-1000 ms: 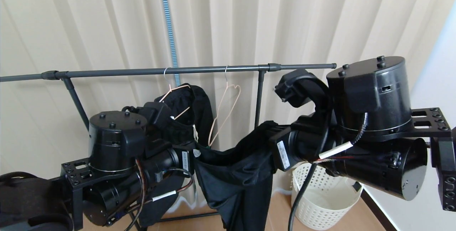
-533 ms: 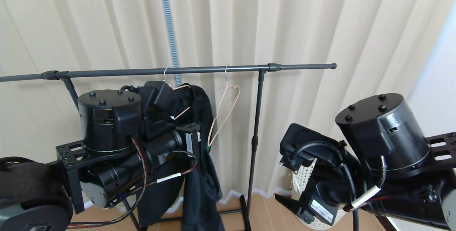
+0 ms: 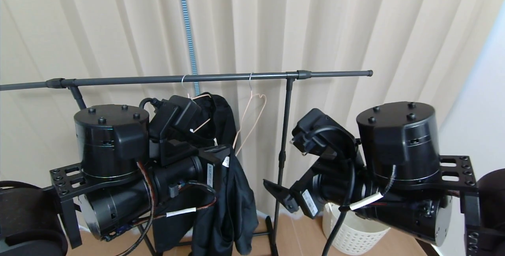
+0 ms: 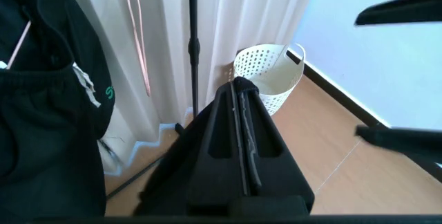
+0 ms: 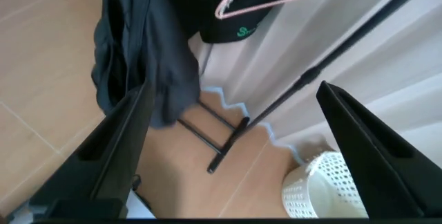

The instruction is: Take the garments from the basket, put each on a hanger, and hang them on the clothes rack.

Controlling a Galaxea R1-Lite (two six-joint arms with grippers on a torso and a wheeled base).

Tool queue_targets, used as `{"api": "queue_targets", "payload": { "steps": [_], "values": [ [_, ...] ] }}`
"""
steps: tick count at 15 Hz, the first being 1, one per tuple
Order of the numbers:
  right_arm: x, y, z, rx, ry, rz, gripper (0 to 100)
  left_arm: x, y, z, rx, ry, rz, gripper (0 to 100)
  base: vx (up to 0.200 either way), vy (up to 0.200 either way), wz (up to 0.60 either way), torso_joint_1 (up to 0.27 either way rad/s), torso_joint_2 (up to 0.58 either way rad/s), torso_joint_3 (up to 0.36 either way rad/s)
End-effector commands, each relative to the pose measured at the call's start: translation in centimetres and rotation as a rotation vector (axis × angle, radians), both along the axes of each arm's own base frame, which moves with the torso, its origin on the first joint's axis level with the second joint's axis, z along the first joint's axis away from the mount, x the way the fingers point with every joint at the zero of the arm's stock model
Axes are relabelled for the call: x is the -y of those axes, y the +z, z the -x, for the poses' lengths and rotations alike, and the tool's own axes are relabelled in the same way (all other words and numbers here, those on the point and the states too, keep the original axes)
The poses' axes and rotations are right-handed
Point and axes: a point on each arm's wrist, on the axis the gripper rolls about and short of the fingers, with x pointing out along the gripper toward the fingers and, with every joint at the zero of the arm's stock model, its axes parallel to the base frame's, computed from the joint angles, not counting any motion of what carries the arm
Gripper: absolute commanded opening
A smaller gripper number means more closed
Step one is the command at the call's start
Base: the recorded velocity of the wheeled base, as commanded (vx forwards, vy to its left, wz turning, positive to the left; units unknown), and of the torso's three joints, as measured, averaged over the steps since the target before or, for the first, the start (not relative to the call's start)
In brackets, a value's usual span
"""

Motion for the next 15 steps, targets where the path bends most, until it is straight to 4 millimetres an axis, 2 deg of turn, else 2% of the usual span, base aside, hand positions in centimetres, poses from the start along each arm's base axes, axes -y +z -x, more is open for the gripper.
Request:
{"api": "queue_targets", "payload": {
  "steps": [1,4,7,11,15],
  "values": [
    [-1.9,-1.9,0.1,-0.016,0.024,-0.021,100,0.0,0.1,0.0,0.002,0.001,0.003,0,0.0,0.0,0.0,0.0,0.0,0.0],
    [-4.7,-3.1,0.6,-0.008,-0.033,-0.098,100,-0.1,0.0,0.3,0.001,0.003,-0.001,0,0.0,0.0,0.0,0.0,0.0,0.0],
    [-6.4,-3.5,1.5,0.042,-0.053,-0.133,100,0.1,-0.4,0.6,-0.01,-0.006,-0.011,0,0.0,0.0,0.0,0.0,0.0,0.0],
    [-7.8,-4.6,0.6,0.062,-0.158,-0.127,100,0.3,-0.4,1.1,-0.005,-0.001,-0.018,0,0.0,0.0,0.0,0.0,0.0,0.0],
    [-8.2,-4.8,0.1,0.069,-0.182,-0.128,100,0.0,-0.3,1.4,-0.002,0.001,-0.016,0,0.0,0.0,0.0,0.0,0.0,0.0]
  ]
}}
